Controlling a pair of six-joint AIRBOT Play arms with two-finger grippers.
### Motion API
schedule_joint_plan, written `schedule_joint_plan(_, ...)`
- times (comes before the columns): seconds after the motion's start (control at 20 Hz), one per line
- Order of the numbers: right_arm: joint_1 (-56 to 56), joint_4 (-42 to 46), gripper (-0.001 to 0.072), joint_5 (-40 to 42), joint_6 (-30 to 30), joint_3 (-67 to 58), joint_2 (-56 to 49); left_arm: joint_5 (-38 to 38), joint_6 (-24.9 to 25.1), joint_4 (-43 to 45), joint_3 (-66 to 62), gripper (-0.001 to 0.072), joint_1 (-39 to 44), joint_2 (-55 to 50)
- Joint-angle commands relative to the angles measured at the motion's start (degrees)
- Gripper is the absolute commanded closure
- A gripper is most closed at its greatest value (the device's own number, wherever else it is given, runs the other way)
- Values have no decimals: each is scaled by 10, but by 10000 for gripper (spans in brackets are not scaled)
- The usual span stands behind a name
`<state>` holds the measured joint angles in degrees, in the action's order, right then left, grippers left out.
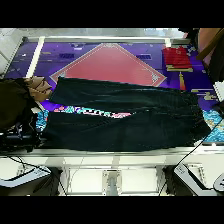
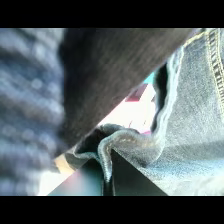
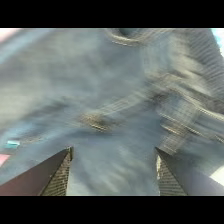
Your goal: Fold the clothes and pants, and hang the long-sleeved shirts on hangers.
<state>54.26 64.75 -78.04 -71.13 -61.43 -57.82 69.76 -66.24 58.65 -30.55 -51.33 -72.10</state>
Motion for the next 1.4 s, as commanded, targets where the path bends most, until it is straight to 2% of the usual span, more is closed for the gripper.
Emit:
schedule_joint_plan(0.0,96,76,158,-17,5,61,24,10,-4,-48,0,692,4,21)
schedule_joint_plan(0.15,195,73,157,11,44,163,22,10,-4,-52,0,692,16,28)
schedule_joint_plan(0.3,249,21,157,95,106,243,13,7,-5,-54,0,693,39,28)
schedule_joint_plan(0.45,235,-97,157,148,169,271,-26,-5,-12,-64,0,692,63,28)
schedule_joint_plan(0.7,174,-109,158,233,176,270,-102,-15,-16,-69,0,692,74,28)
schedule_joint_plan(0.9,128,-168,160,267,222,269,-143,-32,-16,-69,0,693,74,28)
schedule_joint_plan(0.95,118,-183,238,266,228,269,-154,-35,-16,-69,0,693,74,28)
schedule_joint_plan(1.0,109,-196,361,264,229,269,-160,-36,-16,-69,-1,693,74,28)
schedule_joint_plan(1.05,107,-203,526,254,229,268,-158,-35,-16,-69,-2,693,74,28)
schedule_joint_plan(1.1,109,-205,657,228,229,261,-151,-28,-16,-68,-10,693,74,28)
schedule_joint_plan(1.25,140,-157,662,115,212,209,-107,20,-35,-40,-69,693,74,37)
schedule_joint_plan(1.35,173,-107,663,56,167,159,-65,59,-56,-12,-129,694,74,48)
